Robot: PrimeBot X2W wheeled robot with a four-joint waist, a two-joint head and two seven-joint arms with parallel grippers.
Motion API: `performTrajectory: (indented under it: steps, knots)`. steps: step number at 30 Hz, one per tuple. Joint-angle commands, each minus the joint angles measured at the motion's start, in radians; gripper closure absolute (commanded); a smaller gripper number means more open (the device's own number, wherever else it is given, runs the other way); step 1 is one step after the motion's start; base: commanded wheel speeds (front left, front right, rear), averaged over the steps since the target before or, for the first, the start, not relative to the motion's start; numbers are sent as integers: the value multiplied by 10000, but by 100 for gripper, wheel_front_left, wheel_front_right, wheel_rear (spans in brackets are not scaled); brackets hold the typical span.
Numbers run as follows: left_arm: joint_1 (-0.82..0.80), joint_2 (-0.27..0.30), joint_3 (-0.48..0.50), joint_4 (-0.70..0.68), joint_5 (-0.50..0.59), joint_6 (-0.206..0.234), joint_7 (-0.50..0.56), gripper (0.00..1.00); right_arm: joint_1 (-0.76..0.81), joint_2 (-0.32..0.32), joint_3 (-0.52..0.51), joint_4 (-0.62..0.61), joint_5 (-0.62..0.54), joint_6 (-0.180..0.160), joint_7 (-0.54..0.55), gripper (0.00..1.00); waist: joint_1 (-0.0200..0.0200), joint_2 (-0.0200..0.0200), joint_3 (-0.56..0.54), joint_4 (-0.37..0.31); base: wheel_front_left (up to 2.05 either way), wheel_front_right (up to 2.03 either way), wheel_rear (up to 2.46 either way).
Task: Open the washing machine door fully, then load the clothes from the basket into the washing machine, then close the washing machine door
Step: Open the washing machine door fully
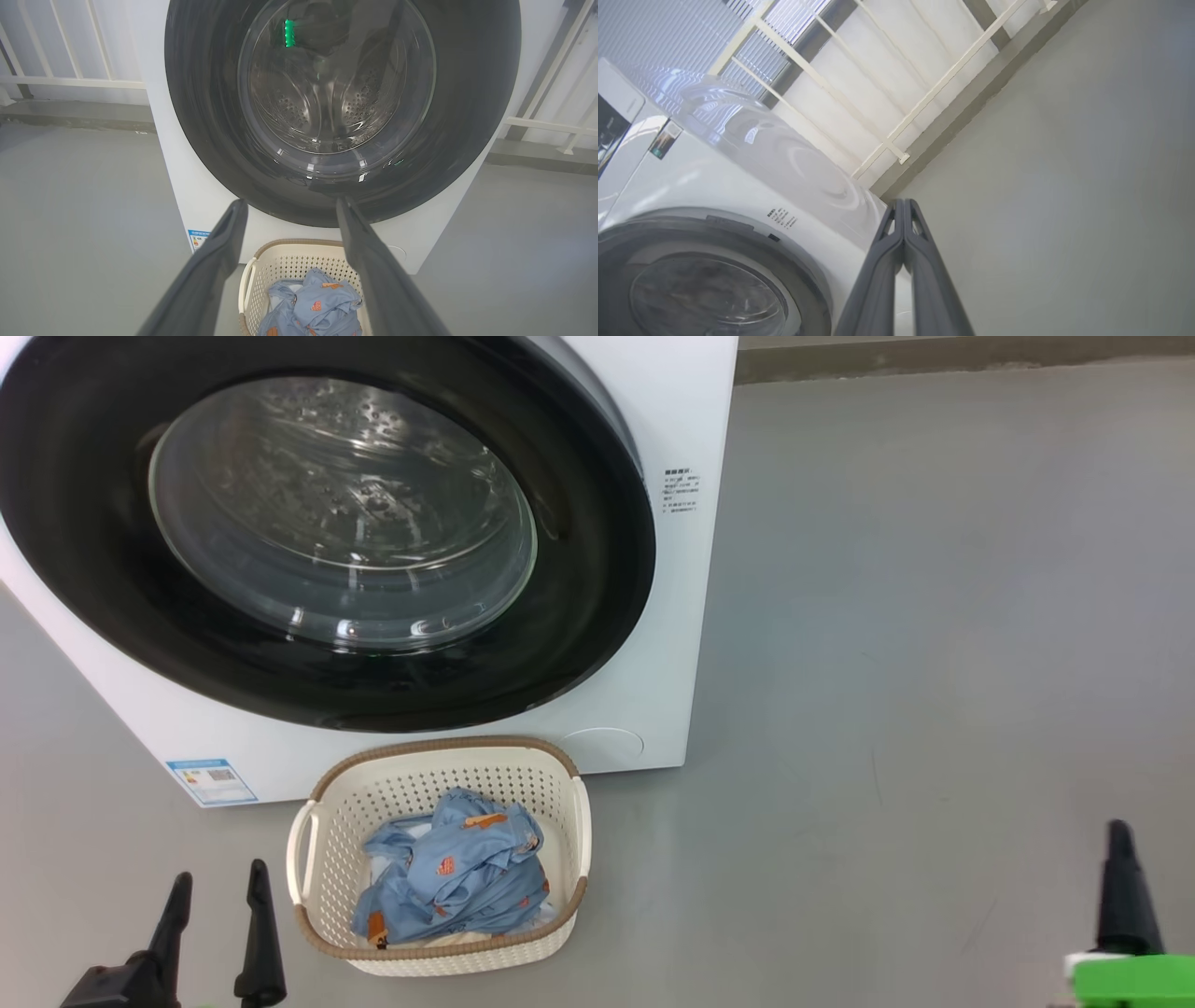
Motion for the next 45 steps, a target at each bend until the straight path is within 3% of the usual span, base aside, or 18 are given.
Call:
performTrajectory:
  steps: [1,6,10,17,28,38,45]
  knots:
    - [-94,133,278,-262,-22,-16,-65,0,-504,-101,120,-106,668,16,-118,100,-1,0,33,-6,0,0,0]
    - [-1,204,414,-371,-102,-16,-65,0,-820,-483,280,365,4187,16,-97,100,-1,0,277,-90,0,0,0]
    - [57,328,556,-486,-121,-16,-65,0,-1040,-900,21,190,6772,16,649,100,-1,0,618,-194,0,0,0]
    - [-74,509,684,-717,-114,-16,-65,0,-1815,-935,-1541,258,8890,16,2481,100,-1,0,1339,-320,0,0,0]
    - [-420,677,596,-1013,-42,-16,-65,0,-3807,-871,-3033,1673,9426,16,5621,100,-1,0,2349,-28,0,0,0]
    - [-776,538,405,-1388,25,-16,-65,0,-6079,-1065,-2971,2199,8551,16,7677,100,-1,0,3552,633,0,0,0]
    - [-997,373,297,-1458,75,-16,-65,0,-7212,-1031,-2526,2050,7966,16,8456,100,-1,0,4194,997,0,0,0]
